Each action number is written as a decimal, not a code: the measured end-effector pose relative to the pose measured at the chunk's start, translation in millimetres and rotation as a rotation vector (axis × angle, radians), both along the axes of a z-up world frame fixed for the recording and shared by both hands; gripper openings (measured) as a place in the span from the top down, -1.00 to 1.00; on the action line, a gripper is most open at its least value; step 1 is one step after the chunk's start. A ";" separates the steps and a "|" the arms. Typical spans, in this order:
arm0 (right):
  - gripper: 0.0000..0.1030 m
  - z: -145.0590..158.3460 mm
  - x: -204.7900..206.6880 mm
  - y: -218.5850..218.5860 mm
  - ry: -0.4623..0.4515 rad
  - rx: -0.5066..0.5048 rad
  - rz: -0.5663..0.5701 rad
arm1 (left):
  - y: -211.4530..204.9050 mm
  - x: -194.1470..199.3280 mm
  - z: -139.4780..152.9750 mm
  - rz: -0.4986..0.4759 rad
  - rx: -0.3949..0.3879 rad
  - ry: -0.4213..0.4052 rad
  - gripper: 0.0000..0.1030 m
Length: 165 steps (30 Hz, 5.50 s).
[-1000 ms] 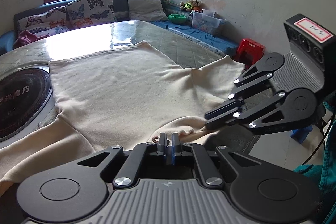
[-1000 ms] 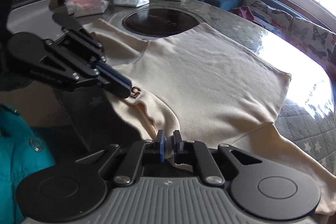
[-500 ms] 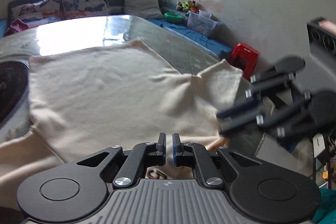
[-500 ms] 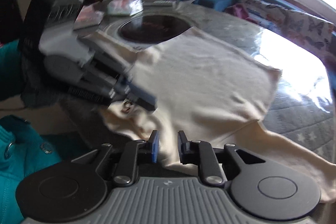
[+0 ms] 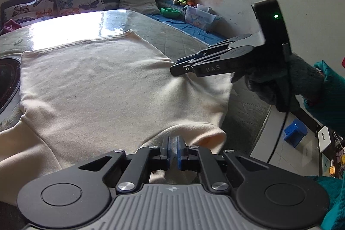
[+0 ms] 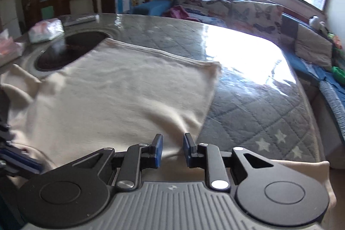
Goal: Fold clothes
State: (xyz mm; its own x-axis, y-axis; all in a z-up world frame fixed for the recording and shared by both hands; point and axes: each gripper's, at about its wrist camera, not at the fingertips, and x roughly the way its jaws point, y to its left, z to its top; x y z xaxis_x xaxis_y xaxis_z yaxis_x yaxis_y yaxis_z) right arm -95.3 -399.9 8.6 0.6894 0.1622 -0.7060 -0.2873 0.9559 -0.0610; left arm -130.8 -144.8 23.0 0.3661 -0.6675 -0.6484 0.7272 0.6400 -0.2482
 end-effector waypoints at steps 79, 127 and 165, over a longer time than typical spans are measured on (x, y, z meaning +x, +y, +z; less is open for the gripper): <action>0.82 17.1 -60.8 96.1 0.104 0.064 0.525 | 174.5 -8.6 20.1 0.877 0.034 -0.092 0.81; 0.59 24.6 -57.2 48.4 0.043 0.135 0.313 | 61.2 35.5 102.0 0.510 -0.251 -0.283 0.90; 0.90 18.2 -53.5 31.6 0.086 0.146 0.209 | 113.4 6.2 0.9 0.481 -0.003 -0.005 0.88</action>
State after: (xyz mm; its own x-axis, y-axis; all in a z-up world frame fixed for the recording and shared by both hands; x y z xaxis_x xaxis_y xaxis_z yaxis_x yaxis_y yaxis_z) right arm -148.9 -368.3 26.8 0.5688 0.3986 -0.7195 -0.4771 0.8724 0.1062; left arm -124.5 -31.4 23.9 0.6370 -0.4236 -0.6441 0.3500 0.9033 -0.2479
